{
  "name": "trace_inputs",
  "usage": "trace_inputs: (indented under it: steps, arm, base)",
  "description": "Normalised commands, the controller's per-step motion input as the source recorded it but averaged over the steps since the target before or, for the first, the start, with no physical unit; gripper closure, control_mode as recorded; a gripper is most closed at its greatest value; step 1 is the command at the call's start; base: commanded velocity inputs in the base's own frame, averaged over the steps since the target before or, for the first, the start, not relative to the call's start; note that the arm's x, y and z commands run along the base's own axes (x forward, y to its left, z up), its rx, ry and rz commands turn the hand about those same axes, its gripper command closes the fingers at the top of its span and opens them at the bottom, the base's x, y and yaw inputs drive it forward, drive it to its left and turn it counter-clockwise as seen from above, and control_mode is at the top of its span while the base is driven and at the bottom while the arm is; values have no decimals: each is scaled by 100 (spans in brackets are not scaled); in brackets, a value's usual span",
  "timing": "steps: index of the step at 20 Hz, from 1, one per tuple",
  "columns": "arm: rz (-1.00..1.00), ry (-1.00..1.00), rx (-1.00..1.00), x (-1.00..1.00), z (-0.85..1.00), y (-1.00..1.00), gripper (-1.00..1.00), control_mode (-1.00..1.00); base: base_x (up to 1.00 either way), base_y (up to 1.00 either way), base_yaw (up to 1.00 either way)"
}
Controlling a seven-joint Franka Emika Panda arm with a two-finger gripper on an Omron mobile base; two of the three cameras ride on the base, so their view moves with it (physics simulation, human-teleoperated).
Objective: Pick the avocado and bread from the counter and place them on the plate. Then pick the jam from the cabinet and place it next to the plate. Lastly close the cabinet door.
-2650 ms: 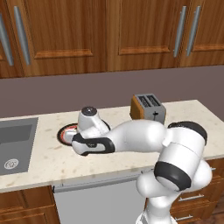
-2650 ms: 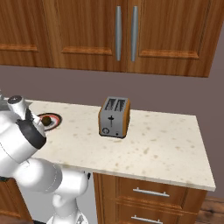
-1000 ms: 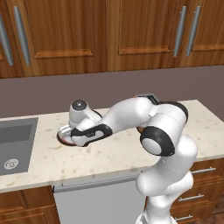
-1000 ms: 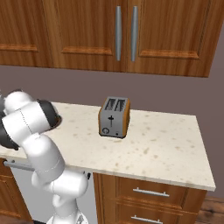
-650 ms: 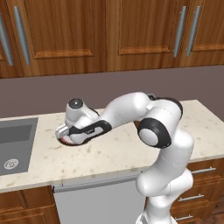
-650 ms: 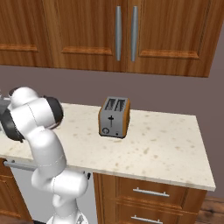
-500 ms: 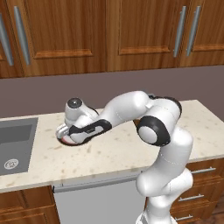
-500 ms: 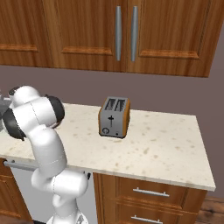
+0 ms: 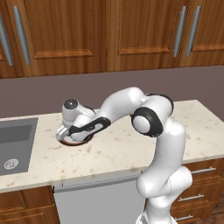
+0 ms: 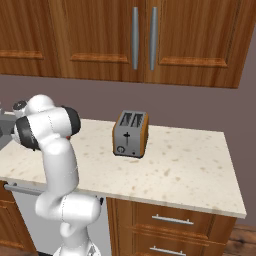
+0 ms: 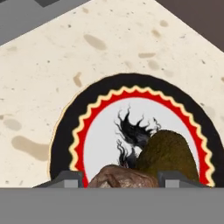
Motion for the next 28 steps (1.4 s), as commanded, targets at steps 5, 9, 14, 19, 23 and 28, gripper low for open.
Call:
trace_inputs:
  steps: [5, 9, 14, 19, 23, 28]
  arm:
    - [13, 0, 0, 20, -32, 15, 100, -100]
    - [11, 0, -3, 23, -16, 9, 100, -100]
    - [5, 0, -7, 24, -5, 0, 100, -100]
    - [5, 0, -5, 33, -22, 5, -100, -100]
    - [4, 0, -3, 10, -4, 1, -100, -100]
    - [2, -2, 0, -6, 4, 0, -100, -100]
  base:
    - [0, 0, 0]
    - [0, 0, 0]
    - [0, 0, 0]
    - [0, 0, 0]
    - [0, 0, 0]
    - [0, 0, 0]
